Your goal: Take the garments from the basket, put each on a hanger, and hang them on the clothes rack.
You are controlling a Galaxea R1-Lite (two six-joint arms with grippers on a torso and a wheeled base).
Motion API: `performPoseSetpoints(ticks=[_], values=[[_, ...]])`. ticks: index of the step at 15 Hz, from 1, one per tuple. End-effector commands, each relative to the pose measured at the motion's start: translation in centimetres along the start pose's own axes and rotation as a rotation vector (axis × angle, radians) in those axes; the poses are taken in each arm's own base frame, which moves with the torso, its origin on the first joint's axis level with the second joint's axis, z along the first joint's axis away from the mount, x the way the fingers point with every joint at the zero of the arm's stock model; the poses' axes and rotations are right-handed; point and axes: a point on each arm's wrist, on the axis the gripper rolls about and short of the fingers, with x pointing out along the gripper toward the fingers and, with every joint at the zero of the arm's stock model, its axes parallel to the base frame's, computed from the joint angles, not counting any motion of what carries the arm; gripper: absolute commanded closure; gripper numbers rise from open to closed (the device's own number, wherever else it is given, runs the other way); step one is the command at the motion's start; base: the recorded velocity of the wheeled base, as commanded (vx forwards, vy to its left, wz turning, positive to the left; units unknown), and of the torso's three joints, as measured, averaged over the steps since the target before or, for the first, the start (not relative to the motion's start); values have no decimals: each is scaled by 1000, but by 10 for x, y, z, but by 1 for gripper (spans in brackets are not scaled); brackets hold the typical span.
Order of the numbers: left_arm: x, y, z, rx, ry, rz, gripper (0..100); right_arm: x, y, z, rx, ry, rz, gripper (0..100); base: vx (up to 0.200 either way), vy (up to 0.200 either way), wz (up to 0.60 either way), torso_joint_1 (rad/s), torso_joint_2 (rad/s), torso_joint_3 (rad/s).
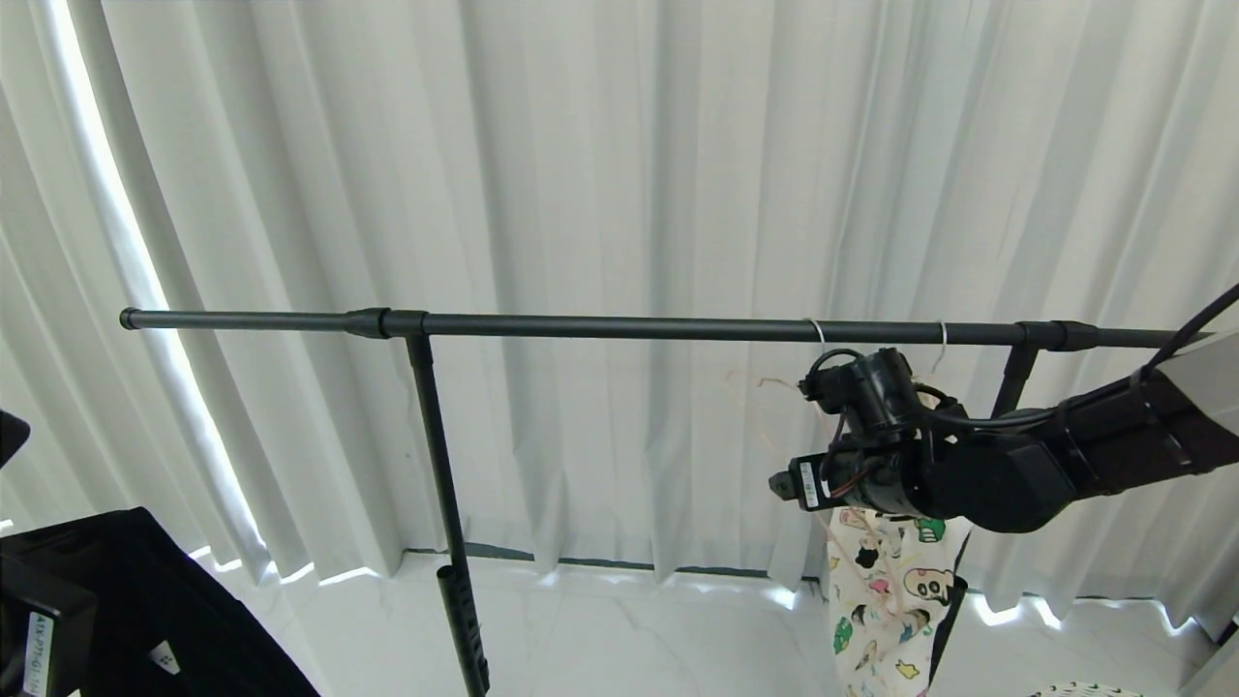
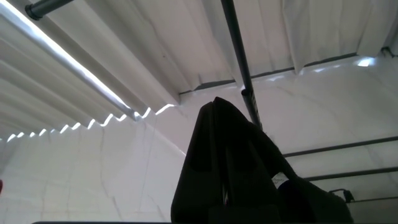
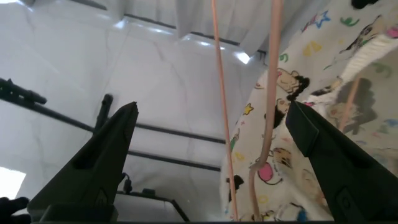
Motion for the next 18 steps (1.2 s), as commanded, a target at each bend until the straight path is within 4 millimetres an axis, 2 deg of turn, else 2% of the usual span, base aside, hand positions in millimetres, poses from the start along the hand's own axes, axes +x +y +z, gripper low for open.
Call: performPoseSetpoints(ticks=[1, 3, 5, 14, 18], values=[[-3, 1, 0, -1, -12, 5, 100, 13, -5, -5, -4, 26, -11, 0, 0, 0, 0, 0, 0, 0], [-3, 1, 1, 0, -15, 8, 100, 17, -11, -10, 3, 47, -13, 0, 0, 0, 0, 0, 0, 0], [-2, 1, 2, 1, -12, 5, 100, 11, -13, -13, 3, 57, 26, 0, 0, 0, 0, 0, 0, 0], [-2, 1, 2, 22, -13, 9, 100, 10, -12, -14, -3, 54, 93, 0, 0, 0, 0, 0, 0, 0], [-3, 2, 4, 21, -21, 12, 100, 14, -13, -23, -27, 41, 97, 0, 0, 0, 0, 0, 0, 0]])
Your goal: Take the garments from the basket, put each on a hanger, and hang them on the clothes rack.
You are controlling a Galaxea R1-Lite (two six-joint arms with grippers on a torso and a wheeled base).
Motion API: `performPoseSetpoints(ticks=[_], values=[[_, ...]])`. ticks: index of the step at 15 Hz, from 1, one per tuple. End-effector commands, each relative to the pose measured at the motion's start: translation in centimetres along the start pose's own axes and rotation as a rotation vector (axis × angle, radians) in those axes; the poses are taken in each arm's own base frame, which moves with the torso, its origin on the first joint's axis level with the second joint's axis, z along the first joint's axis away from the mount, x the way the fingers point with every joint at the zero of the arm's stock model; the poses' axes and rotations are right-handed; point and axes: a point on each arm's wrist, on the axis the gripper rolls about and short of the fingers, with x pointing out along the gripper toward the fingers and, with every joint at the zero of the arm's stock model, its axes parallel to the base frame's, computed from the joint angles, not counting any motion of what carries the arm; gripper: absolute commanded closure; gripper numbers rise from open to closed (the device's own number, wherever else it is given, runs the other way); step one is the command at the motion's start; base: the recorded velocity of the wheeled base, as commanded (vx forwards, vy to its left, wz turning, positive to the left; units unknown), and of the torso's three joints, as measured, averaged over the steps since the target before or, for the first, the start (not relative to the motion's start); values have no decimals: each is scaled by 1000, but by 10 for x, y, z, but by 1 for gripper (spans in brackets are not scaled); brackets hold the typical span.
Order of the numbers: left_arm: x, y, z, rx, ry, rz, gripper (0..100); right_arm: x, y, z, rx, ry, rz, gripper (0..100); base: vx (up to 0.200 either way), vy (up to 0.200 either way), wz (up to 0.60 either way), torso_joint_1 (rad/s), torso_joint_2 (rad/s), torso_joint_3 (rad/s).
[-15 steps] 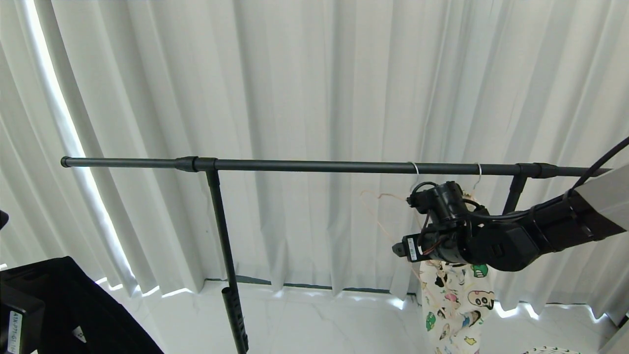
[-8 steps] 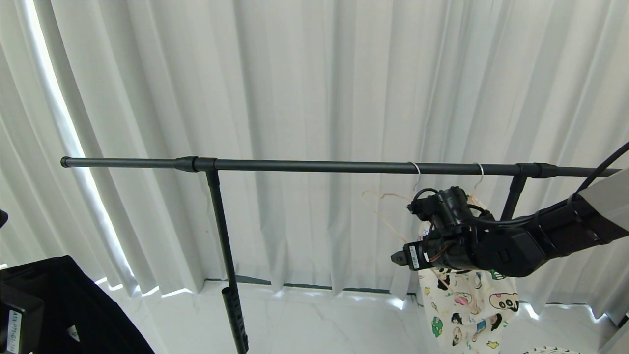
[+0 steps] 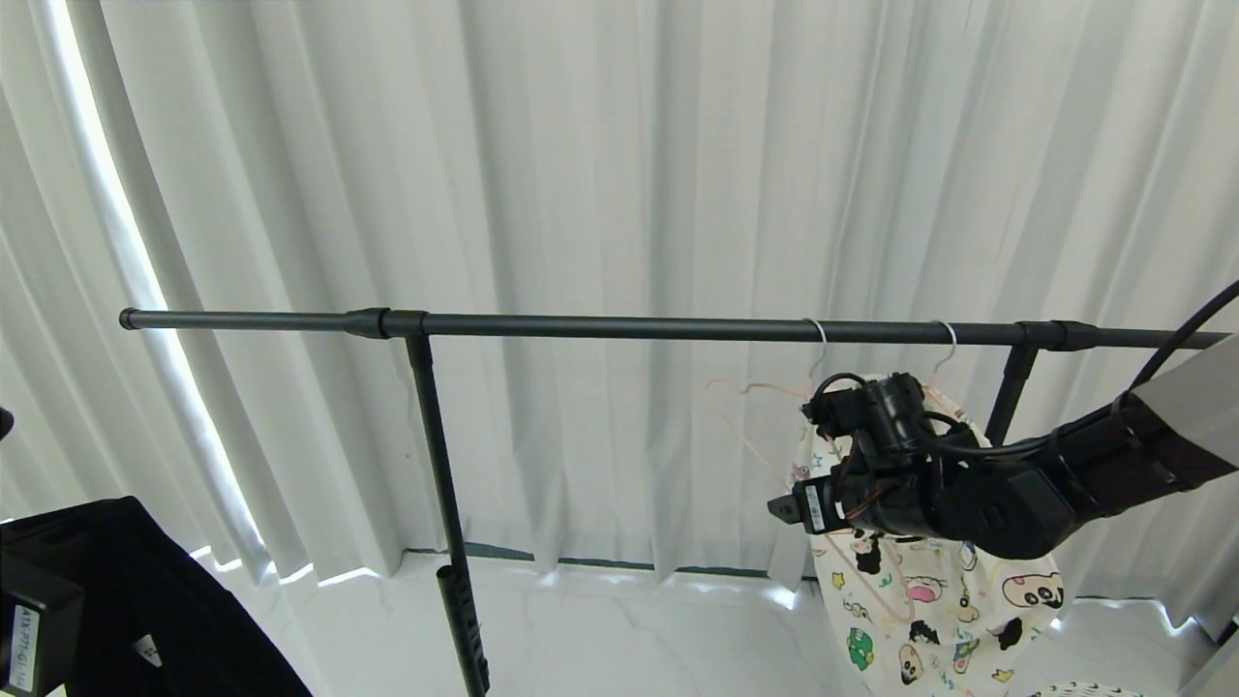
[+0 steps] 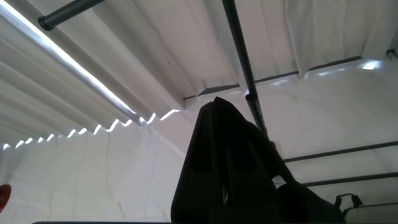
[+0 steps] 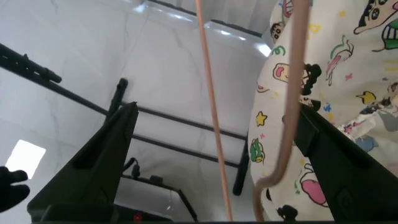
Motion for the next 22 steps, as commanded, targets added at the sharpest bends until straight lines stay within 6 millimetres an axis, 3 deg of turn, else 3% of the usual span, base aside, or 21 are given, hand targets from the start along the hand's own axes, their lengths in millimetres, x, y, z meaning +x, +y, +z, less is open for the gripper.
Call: performPoseSetpoints(ticks=[1, 9, 12, 17, 22], values=[[0, 0, 0, -1, -1, 1, 100, 2, -1, -5, -10, 4, 1, 100, 0, 0, 0, 0, 0, 0], [-1, 1, 1, -1, 0, 18, 100, -3, -4, -2, -25, -30, 6, 100, 0, 0, 0, 0, 0, 0], [-1, 1, 1, -1, 0, 18, 100, -6, -2, 8, -14, -116, 18, 100, 0, 0, 0, 0, 0, 0], [-2, 1, 2, -3, -5, 20, 100, -33, -5, 13, -17, -235, 38, 100, 0, 0, 0, 0, 0, 0], [-2, 1, 2, -5, -6, 18, 100, -63, -24, -11, -90, -273, 13, 100, 0, 0, 0, 0, 0, 0]])
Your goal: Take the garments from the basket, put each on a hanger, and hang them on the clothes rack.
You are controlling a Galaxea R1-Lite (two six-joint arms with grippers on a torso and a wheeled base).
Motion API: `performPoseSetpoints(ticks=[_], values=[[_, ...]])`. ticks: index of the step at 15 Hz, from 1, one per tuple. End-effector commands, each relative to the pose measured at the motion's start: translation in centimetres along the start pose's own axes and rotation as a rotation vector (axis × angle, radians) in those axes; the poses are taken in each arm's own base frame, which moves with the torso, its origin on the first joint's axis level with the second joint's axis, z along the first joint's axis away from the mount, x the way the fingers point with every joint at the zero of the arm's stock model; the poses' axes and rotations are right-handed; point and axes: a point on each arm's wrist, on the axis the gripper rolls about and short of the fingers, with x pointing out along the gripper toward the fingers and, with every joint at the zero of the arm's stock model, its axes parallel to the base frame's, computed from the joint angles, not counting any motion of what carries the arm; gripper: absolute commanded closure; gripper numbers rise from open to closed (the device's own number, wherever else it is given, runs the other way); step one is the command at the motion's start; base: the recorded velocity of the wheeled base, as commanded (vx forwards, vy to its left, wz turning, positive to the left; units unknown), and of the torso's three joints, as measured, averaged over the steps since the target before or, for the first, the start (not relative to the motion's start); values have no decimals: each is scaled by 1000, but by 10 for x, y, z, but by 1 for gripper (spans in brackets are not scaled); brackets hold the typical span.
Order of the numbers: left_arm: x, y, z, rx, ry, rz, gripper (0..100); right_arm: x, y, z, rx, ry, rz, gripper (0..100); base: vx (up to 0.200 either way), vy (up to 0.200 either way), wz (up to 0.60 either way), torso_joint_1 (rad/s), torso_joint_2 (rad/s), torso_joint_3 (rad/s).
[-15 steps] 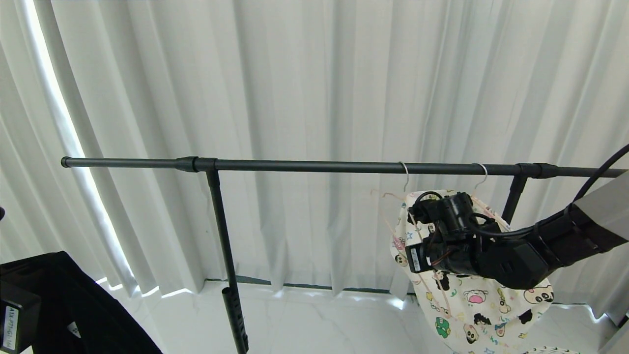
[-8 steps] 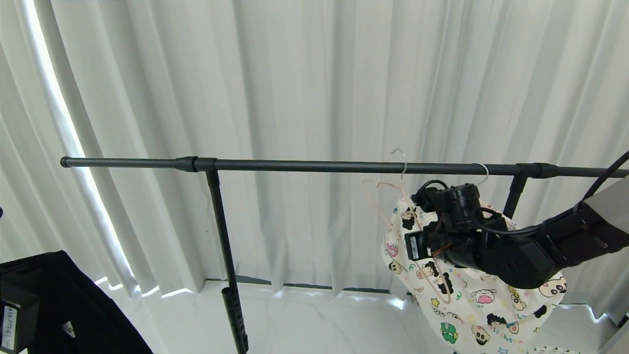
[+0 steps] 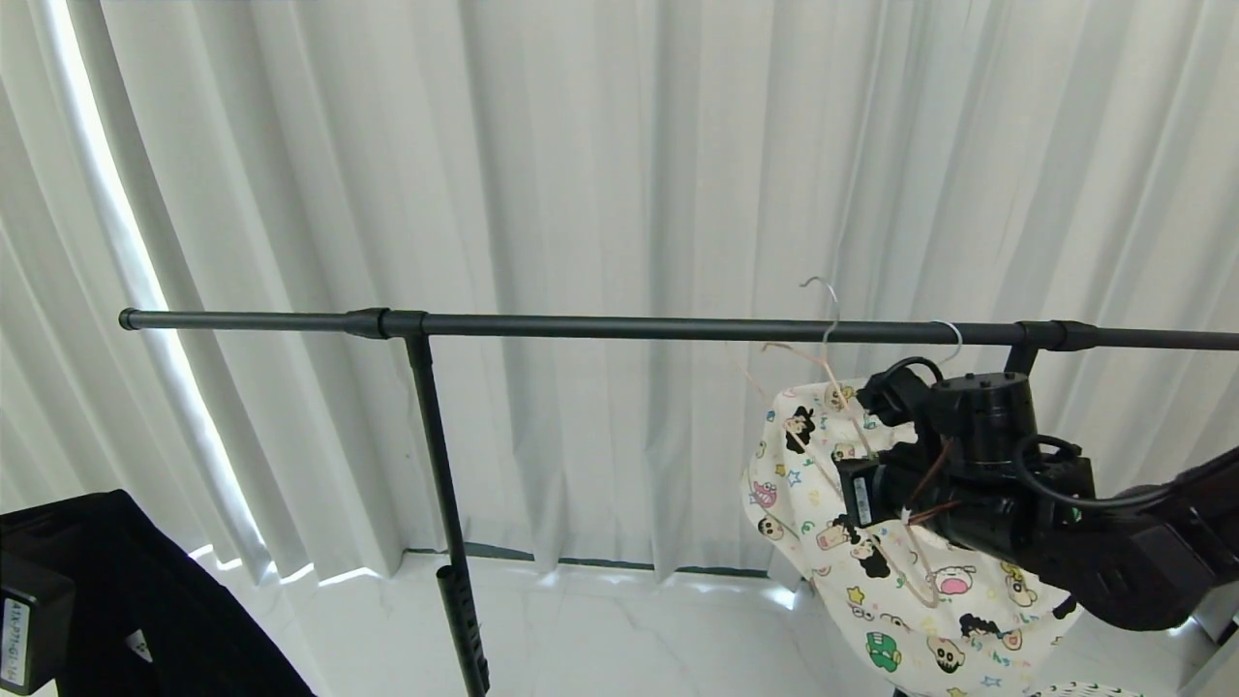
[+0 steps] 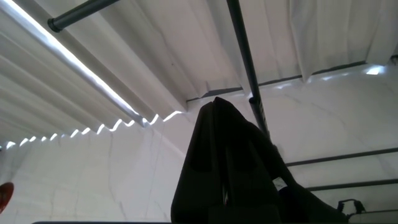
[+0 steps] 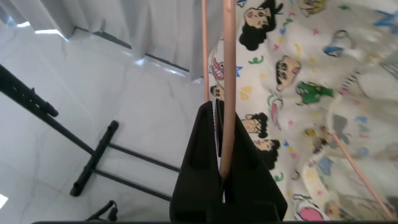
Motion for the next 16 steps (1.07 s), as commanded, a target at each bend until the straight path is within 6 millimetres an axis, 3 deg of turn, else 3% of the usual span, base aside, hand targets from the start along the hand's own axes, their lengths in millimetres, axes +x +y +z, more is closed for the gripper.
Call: performPoseSetpoints(ticks=[1, 3, 7, 16], values=[[0, 0, 0, 0, 2, 0, 100, -28, -6, -2, 2, -21, -3, 100, 0, 0, 0, 0, 0, 0], [0, 0, 0, 0, 3, 3, 100, -46, -9, -11, -4, -12, -4, 100, 0, 0, 0, 0, 0, 0], [0, 0, 0, -1, 1, 4, 100, -72, -13, -30, -34, 16, -6, 100, -200, 0, 0, 2, 4, 1], [-2, 1, -1, -3, -8, 7, 100, -83, -15, -34, -53, 8, -4, 100, -200, 0, 0, 1, 2, 4]])
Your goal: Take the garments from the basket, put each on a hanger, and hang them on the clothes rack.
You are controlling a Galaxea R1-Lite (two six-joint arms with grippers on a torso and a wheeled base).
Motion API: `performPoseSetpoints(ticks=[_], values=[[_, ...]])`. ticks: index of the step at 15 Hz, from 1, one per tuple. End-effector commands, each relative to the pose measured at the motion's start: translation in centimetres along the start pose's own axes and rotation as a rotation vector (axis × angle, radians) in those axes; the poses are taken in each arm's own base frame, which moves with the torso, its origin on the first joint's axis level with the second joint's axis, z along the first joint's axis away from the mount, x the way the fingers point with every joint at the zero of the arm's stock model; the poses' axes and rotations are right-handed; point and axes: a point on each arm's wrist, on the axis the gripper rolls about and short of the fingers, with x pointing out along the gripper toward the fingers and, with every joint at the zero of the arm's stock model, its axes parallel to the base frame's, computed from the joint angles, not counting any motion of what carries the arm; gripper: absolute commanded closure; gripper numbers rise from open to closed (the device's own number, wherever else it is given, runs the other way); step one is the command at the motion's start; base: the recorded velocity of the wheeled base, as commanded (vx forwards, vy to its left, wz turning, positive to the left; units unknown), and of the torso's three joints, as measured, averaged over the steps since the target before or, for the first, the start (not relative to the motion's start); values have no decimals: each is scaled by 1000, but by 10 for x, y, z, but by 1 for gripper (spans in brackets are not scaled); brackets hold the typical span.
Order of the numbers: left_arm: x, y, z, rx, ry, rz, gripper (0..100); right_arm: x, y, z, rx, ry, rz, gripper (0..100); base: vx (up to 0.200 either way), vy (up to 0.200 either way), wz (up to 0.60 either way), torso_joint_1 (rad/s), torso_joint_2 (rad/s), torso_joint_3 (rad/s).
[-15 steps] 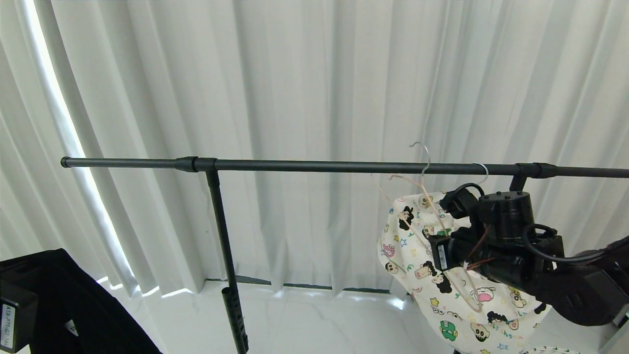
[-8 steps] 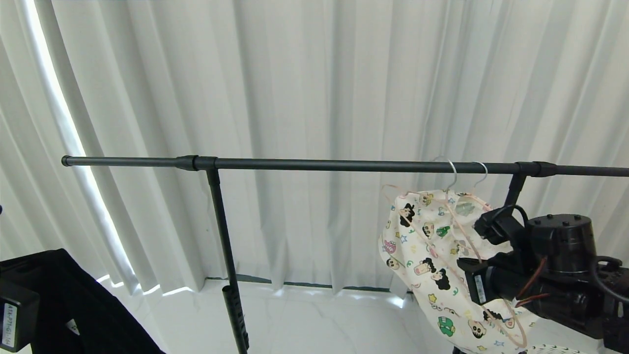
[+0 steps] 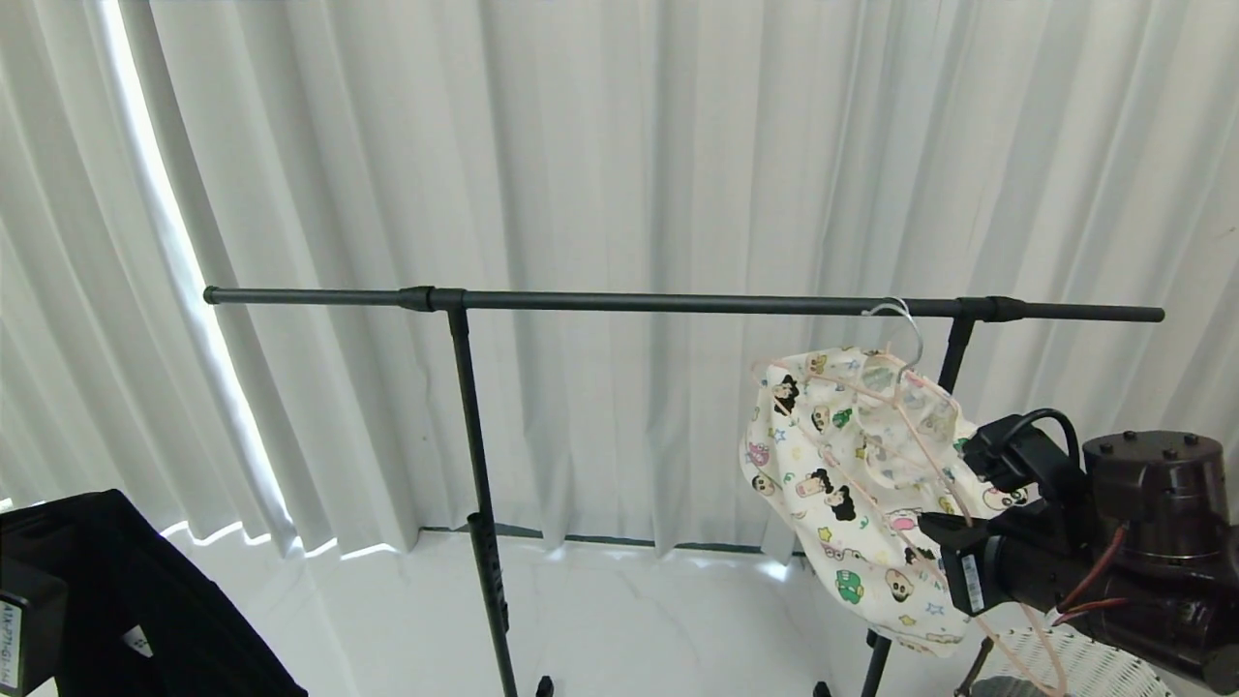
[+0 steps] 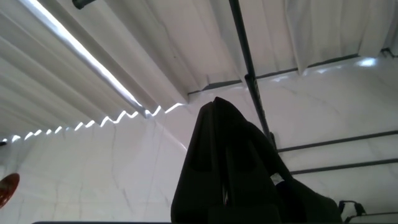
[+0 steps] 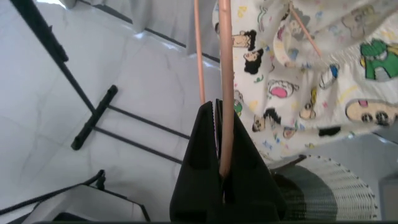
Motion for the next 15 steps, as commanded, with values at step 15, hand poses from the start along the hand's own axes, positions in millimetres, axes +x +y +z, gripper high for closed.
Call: performPoseSetpoints(ticks=[15], values=[[8, -7, -12, 18, 57, -28, 100, -26, 22, -6, -66, -31, 257, 100, -187, 0, 0, 2, 3, 2]])
